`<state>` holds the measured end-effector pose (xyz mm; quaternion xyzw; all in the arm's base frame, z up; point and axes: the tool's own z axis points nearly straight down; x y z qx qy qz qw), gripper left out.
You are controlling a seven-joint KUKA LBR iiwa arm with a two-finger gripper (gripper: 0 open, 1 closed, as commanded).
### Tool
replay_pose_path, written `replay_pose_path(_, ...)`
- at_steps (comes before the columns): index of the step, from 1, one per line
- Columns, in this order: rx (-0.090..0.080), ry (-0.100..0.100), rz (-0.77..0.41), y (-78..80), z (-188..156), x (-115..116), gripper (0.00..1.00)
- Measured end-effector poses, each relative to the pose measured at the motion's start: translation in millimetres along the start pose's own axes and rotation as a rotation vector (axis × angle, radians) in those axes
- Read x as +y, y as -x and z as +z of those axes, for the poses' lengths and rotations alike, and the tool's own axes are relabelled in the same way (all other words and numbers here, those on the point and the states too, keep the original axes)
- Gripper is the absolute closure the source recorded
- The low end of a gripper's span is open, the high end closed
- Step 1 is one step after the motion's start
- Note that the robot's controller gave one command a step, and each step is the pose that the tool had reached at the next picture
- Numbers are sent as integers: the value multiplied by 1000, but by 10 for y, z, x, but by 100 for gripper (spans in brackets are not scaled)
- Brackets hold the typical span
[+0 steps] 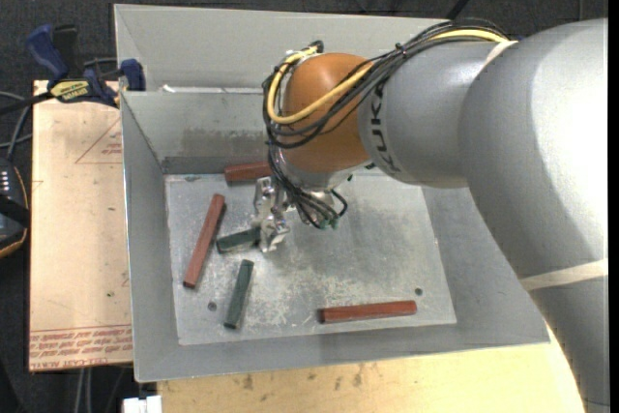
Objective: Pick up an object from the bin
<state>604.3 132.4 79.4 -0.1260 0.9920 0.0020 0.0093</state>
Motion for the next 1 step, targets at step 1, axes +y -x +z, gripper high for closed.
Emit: replay_pose_path(1, 11, -1, 12, -16, -1643, 24, 100)
